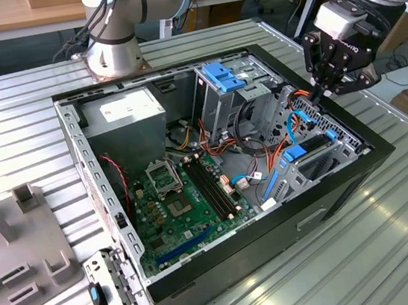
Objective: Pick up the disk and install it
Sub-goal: 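Insert the first disk wire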
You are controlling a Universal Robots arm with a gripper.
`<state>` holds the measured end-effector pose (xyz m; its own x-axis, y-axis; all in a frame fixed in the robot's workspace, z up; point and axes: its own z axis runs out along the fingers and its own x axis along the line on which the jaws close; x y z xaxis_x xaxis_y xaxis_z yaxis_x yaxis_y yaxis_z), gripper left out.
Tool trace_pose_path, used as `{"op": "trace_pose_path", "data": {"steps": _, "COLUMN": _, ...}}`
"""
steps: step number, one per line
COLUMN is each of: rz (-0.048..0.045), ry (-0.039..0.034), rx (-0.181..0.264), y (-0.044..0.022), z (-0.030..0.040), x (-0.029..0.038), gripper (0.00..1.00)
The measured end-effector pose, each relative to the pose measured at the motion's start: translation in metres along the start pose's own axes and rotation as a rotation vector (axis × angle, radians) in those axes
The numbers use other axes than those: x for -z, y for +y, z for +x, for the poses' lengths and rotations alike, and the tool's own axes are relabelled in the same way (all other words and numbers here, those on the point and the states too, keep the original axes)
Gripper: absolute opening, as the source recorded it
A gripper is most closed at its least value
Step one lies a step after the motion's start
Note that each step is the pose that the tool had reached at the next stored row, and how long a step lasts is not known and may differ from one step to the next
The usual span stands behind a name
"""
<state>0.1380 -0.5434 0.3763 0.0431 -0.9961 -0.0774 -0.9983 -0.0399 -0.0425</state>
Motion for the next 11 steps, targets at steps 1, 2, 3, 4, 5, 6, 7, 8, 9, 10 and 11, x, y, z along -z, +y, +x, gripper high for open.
{"op": "trace_pose_path", "data": {"steps": 1, "rz": 0.0002, "ry": -0.0038, "rx": 0.000, "y": 0.0001, "z": 0.0018, "x": 0.0002, "gripper": 0.16}}
{"op": "trace_pose_path", "data": {"steps": 2, "rz": 0.0006, "ry": -0.0109, "rx": -0.001, "y": 0.0002, "z": 0.0043, "x": 0.0003, "gripper": 0.16}}
{"op": "trace_pose_path", "data": {"steps": 3, "rz": 0.0009, "ry": -0.0182, "rx": -0.001, "y": 0.0002, "z": 0.0063, "x": 0.0005, "gripper": 0.16}}
{"op": "trace_pose_path", "data": {"steps": 4, "rz": 0.0019, "ry": -0.0417, "rx": -0.002, "y": 0.0004, "z": 0.0103, "x": 0.0008, "gripper": 0.16}}
{"op": "trace_pose_path", "data": {"steps": 5, "rz": 0.0030, "ry": -0.0683, "rx": -0.003, "y": 0.0005, "z": 0.0125, "x": 0.0011, "gripper": 0.16}}
{"op": "trace_pose_path", "data": {"steps": 6, "rz": 0.0036, "ry": -0.0777, "rx": -0.005, "y": 0.0006, "z": 0.0155, "x": 0.0012, "gripper": 0.16}}
{"op": "trace_pose_path", "data": {"steps": 7, "rz": 0.0040, "ry": -0.0774, "rx": -0.008, "y": 0.0006, "z": 0.0164, "x": 0.0012, "gripper": 0.16}}
{"op": "trace_pose_path", "data": {"steps": 8, "rz": 0.0046, "ry": -0.0758, "rx": -0.014, "y": 0.0007, "z": 0.0167, "x": 0.0009, "gripper": 0.16}}
{"op": "trace_pose_path", "data": {"steps": 9, "rz": 0.0053, "ry": -0.0723, "rx": -0.019, "y": 0.0007, "z": 0.0168, "x": 0.0006, "gripper": 0.16}}
{"op": "trace_pose_path", "data": {"steps": 10, "rz": 0.0061, "ry": -0.0692, "rx": -0.022, "y": 0.0008, "z": 0.0168, "x": 0.0004, "gripper": 0.16}}
{"op": "trace_pose_path", "data": {"steps": 11, "rz": 0.0072, "ry": -0.0654, "rx": -0.026, "y": 0.0009, "z": 0.0169, "x": 0.0000, "gripper": 0.16}}
